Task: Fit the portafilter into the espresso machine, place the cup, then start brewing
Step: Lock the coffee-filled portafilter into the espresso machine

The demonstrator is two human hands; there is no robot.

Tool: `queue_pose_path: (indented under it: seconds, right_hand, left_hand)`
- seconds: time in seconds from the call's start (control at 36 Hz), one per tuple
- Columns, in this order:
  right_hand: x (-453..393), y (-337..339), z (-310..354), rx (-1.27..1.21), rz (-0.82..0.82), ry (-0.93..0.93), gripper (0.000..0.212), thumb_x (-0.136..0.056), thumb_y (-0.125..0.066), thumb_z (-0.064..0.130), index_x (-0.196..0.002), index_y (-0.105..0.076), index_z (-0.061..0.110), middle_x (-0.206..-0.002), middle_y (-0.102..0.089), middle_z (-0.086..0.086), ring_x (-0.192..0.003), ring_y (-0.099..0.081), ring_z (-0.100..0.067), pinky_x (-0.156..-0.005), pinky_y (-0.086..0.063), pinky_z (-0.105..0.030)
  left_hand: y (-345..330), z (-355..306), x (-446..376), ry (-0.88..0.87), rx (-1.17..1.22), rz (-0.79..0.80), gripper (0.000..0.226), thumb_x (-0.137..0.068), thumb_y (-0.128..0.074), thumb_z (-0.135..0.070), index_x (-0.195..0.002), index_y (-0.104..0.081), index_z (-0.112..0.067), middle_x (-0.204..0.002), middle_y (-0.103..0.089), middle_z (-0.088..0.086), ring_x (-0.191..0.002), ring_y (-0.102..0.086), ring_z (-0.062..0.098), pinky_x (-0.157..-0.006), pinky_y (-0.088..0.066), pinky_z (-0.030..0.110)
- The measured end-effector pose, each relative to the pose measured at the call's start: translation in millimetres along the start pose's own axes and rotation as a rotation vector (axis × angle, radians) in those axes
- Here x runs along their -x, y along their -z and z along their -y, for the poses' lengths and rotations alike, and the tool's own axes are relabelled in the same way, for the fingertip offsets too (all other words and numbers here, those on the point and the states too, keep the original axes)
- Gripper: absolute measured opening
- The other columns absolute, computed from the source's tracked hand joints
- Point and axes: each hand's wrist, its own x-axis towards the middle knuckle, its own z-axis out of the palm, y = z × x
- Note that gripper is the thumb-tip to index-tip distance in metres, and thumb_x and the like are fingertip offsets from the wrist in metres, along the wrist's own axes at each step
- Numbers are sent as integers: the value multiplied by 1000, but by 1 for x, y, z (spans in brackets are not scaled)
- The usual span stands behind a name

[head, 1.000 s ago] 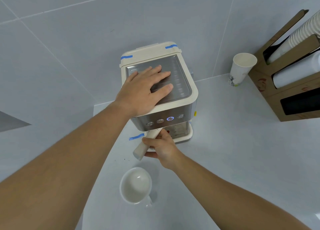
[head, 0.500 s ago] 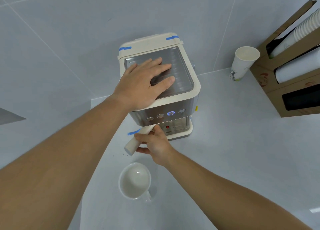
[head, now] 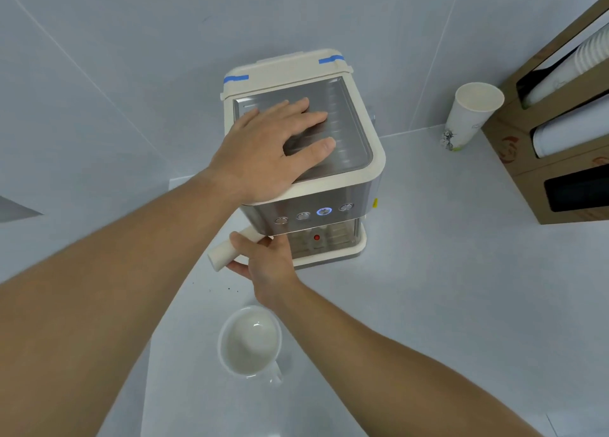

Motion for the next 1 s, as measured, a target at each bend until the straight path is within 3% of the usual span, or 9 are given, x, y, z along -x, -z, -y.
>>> queue_pose_path:
  seconds: [0.25, 0.36, 0.47, 0.61, 0.69, 0.83, 1.0]
  right_hand:
    - [8, 13, -4, 36, 25, 2, 42, -84, -68, 0, -117, -52, 21, -105, -57, -6, -97, -62, -22, -77, -60, -46]
    - [15, 25, -1, 64, 96, -35, 42, -82, -67, 0, -113, -53, 25, -112, -59, -12, -95, -62, -28, -67, -60, -41]
    - [19, 43, 3, 113, 125, -42, 42, -83, -61, -1, -112, -56, 30, -96, -58, -4, -83, -59, -28, -68, -54, -39]
    - [24, 53, 6, 129, 85, -48, 48, -78, -57, 1, -117, -57, 30, -88, -51, -7, -61, -55, -22, -67, -47, -40]
    - [27, 52, 10, 155, 53, -49, 46, -84, -55, -3, -121, -56, 25, -82, -53, -7, -59, -54, -22, -65, -47, -38]
    - [31, 48, 13, 201, -50, -65, 19, -88, -62, 7, -105, -58, 14, -72, -53, -10, -56, -58, -25, -67, -52, -40]
    - [36, 44, 11, 225, -97, -51, 20, -95, -56, 18, -113, -51, 13, -74, -55, -10, -58, -57, -24, -64, -56, -43]
  left_hand:
    - [1, -1, 1, 5, 10, -7, 63, -87, -33, -68, -144, -42, -42, -161, -30, -10, -150, -22, 10, -122, -13, 44]
    - [1, -1, 1, 3, 16, -16, 63, -87, -35, -67, -144, -43, -41, -161, -31, -10, -149, -22, 11, -122, -14, 44]
    - [1, -2, 1, 4, 12, -16, 61, -89, -36, -66, -144, -43, -42, -161, -31, -10, -149, -22, 11, -122, -15, 45]
    - [2, -2, 2, 3, -3, -13, 58, -91, -38, -64, -145, -42, -42, -161, -30, -10, -149, -22, 11, -122, -14, 44]
    - [2, -3, 2, 5, -11, -7, 58, -92, -39, -64, -146, -40, -42, -161, -29, -11, -150, -21, 11, -122, -13, 44]
    - [1, -2, 1, 3, -13, -16, 60, -89, -44, -65, -145, -41, -42, -161, -31, -10, -149, -24, 13, -121, -15, 45]
    - [1, 0, 0, 3, -31, 5, 65, -86, -43, -68, -146, -38, -43, -162, -27, -10, -150, -20, 13, -122, -12, 44]
